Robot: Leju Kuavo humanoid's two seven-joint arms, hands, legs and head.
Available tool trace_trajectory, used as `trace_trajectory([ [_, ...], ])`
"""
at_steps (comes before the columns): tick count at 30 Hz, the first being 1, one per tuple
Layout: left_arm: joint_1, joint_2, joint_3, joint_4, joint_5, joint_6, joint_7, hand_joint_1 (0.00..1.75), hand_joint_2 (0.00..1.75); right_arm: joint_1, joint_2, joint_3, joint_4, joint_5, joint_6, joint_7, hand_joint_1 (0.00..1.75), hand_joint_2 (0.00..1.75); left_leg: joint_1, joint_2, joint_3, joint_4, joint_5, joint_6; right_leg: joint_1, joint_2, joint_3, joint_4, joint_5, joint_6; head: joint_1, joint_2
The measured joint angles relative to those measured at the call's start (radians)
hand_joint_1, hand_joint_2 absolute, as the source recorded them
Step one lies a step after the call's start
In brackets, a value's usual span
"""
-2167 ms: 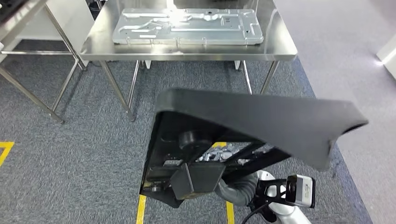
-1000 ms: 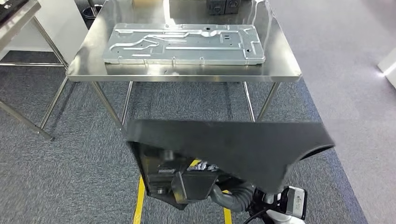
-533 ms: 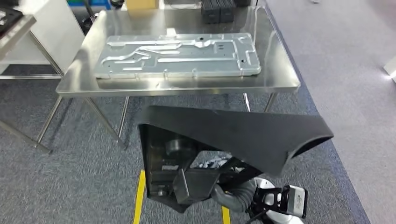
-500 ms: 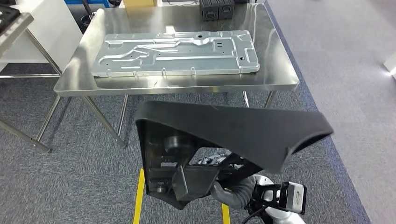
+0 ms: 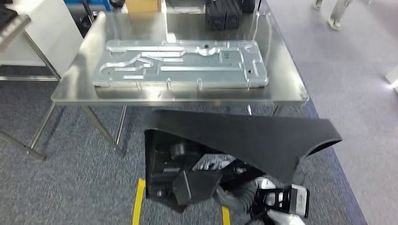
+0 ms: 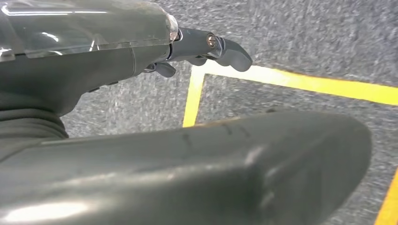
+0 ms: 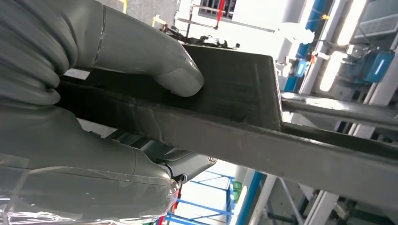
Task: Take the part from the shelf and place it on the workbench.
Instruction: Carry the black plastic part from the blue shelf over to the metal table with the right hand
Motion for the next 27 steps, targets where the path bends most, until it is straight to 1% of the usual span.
trace_trajectory([
  [1, 0.000, 0.000, 0.001, 0.000, -0.001, -0.001, 0.000, 0.00, 0.00, 0.001, 0.000, -0.002, 0.000, 0.001, 0.002, 0.000, 1.75, 1.75, 0.000, -0.001, 0.005, -0.001, -0.006, 0.001, -0.004, 0.000, -0.047, 0.057, -0.026, 0.006, 0.001, 0.000],
  [2, 0.000, 0.000, 0.001, 0.000, -0.001, -0.002, 0.000, 0.00, 0.00, 0.004, 0.000, -0.003, 0.000, 0.002, 0.002, 0.000, 1.75, 1.75, 0.001, -0.001, 0.011, -0.002, -0.014, 0.000, -0.007, 0.000, -0.087, 0.096, -0.050, 0.011, 0.001, 0.000],
  [3, 0.001, -0.001, 0.001, 0.000, -0.002, -0.002, -0.001, 0.00, 0.00, 0.005, 0.000, -0.004, 0.001, 0.003, 0.003, 0.000, 1.75, 1.75, 0.002, -0.003, 0.020, -0.002, -0.023, -0.002, -0.011, -0.001, -0.115, 0.107, -0.060, 0.013, 0.001, 0.000],
  [4, 0.002, -0.001, 0.002, 0.000, -0.002, -0.002, -0.001, 0.00, 0.00, 0.006, 0.000, -0.004, 0.001, 0.004, 0.003, 0.000, 1.75, 1.75, 0.003, -0.004, 0.032, -0.002, -0.032, -0.005, -0.013, -0.001, -0.127, 0.086, -0.049, 0.015, 0.001, 0.000],
  [5, 0.003, -0.002, 0.002, 0.000, -0.002, -0.002, -0.001, 0.00, 0.00, 0.006, 0.000, -0.005, 0.001, 0.004, 0.003, 0.000, 1.75, 1.75, 0.004, -0.005, 0.045, -0.002, -0.043, -0.008, -0.015, -0.002, -0.123, 0.036, -0.013, 0.014, 0.001, 0.000],
  [6, 0.003, -0.003, 0.002, 0.000, -0.002, -0.002, -0.001, 0.00, 0.00, 0.006, 0.000, -0.005, 0.001, 0.005, 0.003, 0.000, 1.75, 1.75, 0.005, -0.005, 0.057, -0.003, -0.054, -0.011, -0.015, -0.003, -0.111, -0.031, 0.045, 0.012, 0.002, 0.000],
  [7, 0.002, -0.004, 0.002, 0.000, -0.002, -0.002, -0.001, 0.00, 0.00, 0.006, 0.000, -0.006, 0.001, 0.005, 0.003, 0.000, 1.75, 1.75, 0.004, -0.006, 0.068, -0.003, -0.065, -0.016, -0.013, -0.004, -0.099, -0.088, 0.095, 0.008, 0.001, 0.000],
  [8, 0.001, -0.005, 0.002, 0.000, -0.002, -0.003, -0.001, 0.00, 0.00, 0.007, 0.000, -0.006, 0.001, 0.006, 0.002, 0.002, 1.75, 1.75, 0.004, -0.007, 0.077, -0.005, -0.075, -0.022, -0.010, -0.005, -0.089, -0.128, 0.130, 0.002, 0.001, 0.000],
  [9, 0.000, -0.005, 0.002, 0.000, -0.002, -0.003, -0.001, 0.00, 0.00, 0.007, 0.000, -0.007, 0.001, 0.007, 0.002, 0.004, 1.75, 1.75, 0.003, -0.008, 0.086, -0.006, -0.081, -0.029, -0.007, -0.004, -0.084, -0.149, 0.149, -0.006, 0.000, 0.000],
  [10, -0.002, -0.005, 0.002, 0.000, -0.002, -0.003, -0.002, 0.00, 0.00, 0.007, 0.000, -0.007, 0.001, 0.008, 0.002, 0.006, 1.75, 1.75, 0.003, -0.008, 0.095, -0.007, -0.082, -0.037, -0.005, -0.004, -0.079, -0.154, 0.144, -0.016, -0.001, 0.000],
  [11, -0.003, -0.005, 0.002, 0.000, -0.001, -0.003, -0.002, 0.00, 0.00, 0.006, 0.001, -0.007, 0.000, 0.008, 0.001, 0.009, 1.75, 1.75, 0.002, -0.007, 0.100, -0.004, -0.081, -0.044, -0.006, -0.002, -0.070, -0.158, 0.141, -0.025, -0.001, 0.000],
  [12, -0.004, -0.005, 0.002, 0.000, -0.001, -0.004, -0.002, 0.00, 0.00, 0.006, 0.003, -0.007, -0.001, 0.008, 0.001, 0.011, 1.75, 1.75, 0.003, -0.006, 0.100, 0.013, -0.076, -0.049, -0.008, -0.001, -0.058, -0.164, 0.139, -0.032, -0.001, 0.000],
  [13, -0.006, -0.005, 0.002, 0.000, -0.001, -0.004, -0.002, 0.00, 0.00, 0.004, 0.006, -0.007, -0.002, 0.008, 0.001, 0.012, 1.75, 1.75, 0.004, -0.005, 0.082, 0.051, -0.072, -0.053, -0.009, -0.001, -0.044, -0.168, 0.134, -0.039, -0.004, 0.000],
  [14, -0.008, -0.006, 0.002, 0.000, -0.001, -0.004, -0.002, 0.00, 0.00, 0.003, 0.009, -0.007, -0.003, 0.008, 0.001, 0.014, 1.75, 1.75, 0.004, -0.003, 0.050, 0.107, -0.075, -0.056, -0.010, -0.002, -0.030, -0.171, 0.128, -0.044, -0.006, 0.000],
  [15, -0.009, -0.007, 0.002, 0.000, 0.000, -0.004, -0.002, 0.00, 0.00, 0.002, 0.011, -0.007, -0.004, 0.008, 0.001, 0.016, 1.75, 1.75, 0.005, -0.002, 0.007, 0.175, -0.088, -0.059, -0.011, -0.003, -0.019, -0.174, 0.119, -0.048, -0.007, 0.000],
  [16, -0.009, -0.007, 0.003, 0.000, 0.000, -0.005, -0.001, 0.00, 0.00, 0.001, 0.013, -0.007, -0.004, 0.008, 0.001, 0.017, 1.75, 1.75, 0.006, -0.001, -0.041, 0.239, -0.115, -0.063, -0.010, -0.004, -0.008, -0.175, 0.109, -0.050, -0.009, 0.000],
  [17, -0.007, -0.008, 0.003, 0.000, 0.000, -0.005, -0.001, 0.00, 0.00, 0.001, 0.015, -0.007, -0.004, 0.008, 0.001, 0.018, 1.75, 1.75, 0.006, -0.001, -0.081, 0.281, -0.150, -0.064, -0.010, -0.003, 0.003, -0.175, 0.098, -0.051, -0.009, 0.000],
  [18, -0.004, -0.008, 0.003, 0.000, 0.001, -0.004, -0.001, 0.00, 0.00, 0.001, 0.015, -0.007, -0.004, 0.009, 0.001, 0.019, 1.75, 1.75, 0.006, -0.001, -0.111, 0.297, -0.180, -0.065, -0.010, -0.002, 0.017, -0.175, 0.086, -0.051, -0.009, 0.000],
  [19, -0.002, -0.008, 0.003, 0.000, 0.001, -0.004, -0.001, 0.00, 0.00, 0.001, 0.016, -0.007, -0.004, 0.009, 0.001, 0.020, 1.75, 1.75, 0.006, 0.000, -0.127, 0.283, -0.191, -0.064, -0.010, -0.001, 0.032, -0.175, 0.074, -0.050, -0.009, 0.000],
  [20, 0.000, -0.008, 0.004, 0.000, 0.001, -0.004, -0.001, 0.00, 0.00, 0.001, 0.016, -0.007, -0.004, 0.009, 0.001, 0.021, 1.75, 1.75, 0.006, 0.000, -0.131, 0.242, -0.174, -0.062, -0.010, 0.000, 0.050, -0.175, 0.060, -0.048, -0.009, 0.000],
  [21, 0.001, -0.008, 0.005, 0.000, 0.001, -0.004, -0.001, 0.00, 0.00, 0.001, 0.016, -0.007, -0.004, 0.009, 0.001, 0.022, 1.75, 1.75, 0.006, 0.002, -0.128, 0.182, -0.123, -0.060, -0.010, 0.000, 0.067, -0.175, 0.046, -0.045, -0.009, 0.000],
  [22, 0.003, -0.008, 0.006, 0.000, 0.001, -0.004, -0.001, 0.00, 0.00, 0.000, 0.017, -0.007, -0.003, 0.009, 0.001, 0.023, 1.75, 1.75, 0.004, 0.004, -0.125, 0.119, -0.052, -0.058, -0.009, 0.000, 0.082, -0.172, 0.031, -0.042, -0.009, 0.000],
  [23, 0.004, -0.008, 0.007, 0.000, 0.001, -0.004, -0.001, 0.00, 0.00, 0.000, 0.017, -0.007, -0.003, 0.009, 0.002, 0.023, 1.75, 1.75, 0.002, 0.006, -0.121, 0.073, 0.005, -0.054, -0.007, 0.000, 0.093, -0.171, 0.017, -0.036, -0.010, 0.000],
  [24, 0.005, -0.008, 0.008, 0.000, 0.001, -0.004, -0.001, 0.00, 0.00, 0.000, 0.017, -0.007, -0.003, 0.009, 0.002, 0.024, 1.75, 1.75, 0.000, 0.007, -0.117, 0.046, 0.046, -0.049, -0.006, 0.001, 0.102, -0.172, 0.005, -0.030, -0.010, 0.000],
  [25, 0.005, -0.008, 0.008, 0.000, 0.001, -0.004, -0.001, 0.00, 0.00, -0.001, 0.018, -0.007, -0.003, 0.009, 0.002, 0.025, 1.75, 1.75, -0.002, 0.007, -0.114, 0.037, 0.059, -0.043, -0.004, 0.002, 0.108, -0.169, 0.001, -0.023, -0.011, 0.000],
  [26, 0.004, -0.008, 0.009, 0.000, 0.001, -0.004, -0.001, 0.00, 0.00, -0.002, 0.018, -0.007, -0.004, 0.009, 0.002, 0.025, 1.75, 1.75, -0.002, 0.004, -0.105, 0.037, 0.053, -0.036, -0.004, 0.003, 0.111, -0.162, 0.003, -0.016, -0.011, 0.000],
  [27, 0.003, -0.010, 0.009, 0.000, 0.001, -0.004, -0.002, 0.00, 0.00, -0.005, 0.019, -0.007, -0.005, 0.009, 0.002, 0.025, 1.75, 1.75, -0.001, 0.002, -0.095, 0.032, 0.050, -0.029, -0.005, 0.002, 0.107, -0.141, 0.011, -0.010, -0.011, 0.000],
])
